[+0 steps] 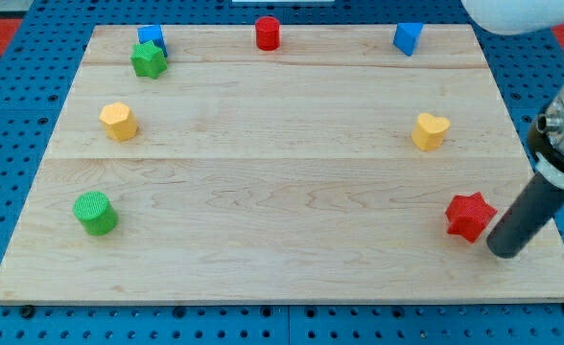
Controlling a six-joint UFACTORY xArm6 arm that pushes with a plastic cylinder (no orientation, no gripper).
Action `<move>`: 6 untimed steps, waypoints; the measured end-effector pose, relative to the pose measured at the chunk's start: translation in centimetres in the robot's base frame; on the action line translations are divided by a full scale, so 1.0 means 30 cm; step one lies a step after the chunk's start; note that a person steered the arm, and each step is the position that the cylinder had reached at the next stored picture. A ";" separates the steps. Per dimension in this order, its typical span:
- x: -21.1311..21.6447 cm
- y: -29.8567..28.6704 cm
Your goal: Move the red star into the bottom side of the yellow heart
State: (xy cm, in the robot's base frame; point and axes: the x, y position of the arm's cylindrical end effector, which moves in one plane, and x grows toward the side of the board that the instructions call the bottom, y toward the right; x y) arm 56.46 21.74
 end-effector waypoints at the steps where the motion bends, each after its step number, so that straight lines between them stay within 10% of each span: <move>1: -0.062 -0.079; 6: -0.290 -0.075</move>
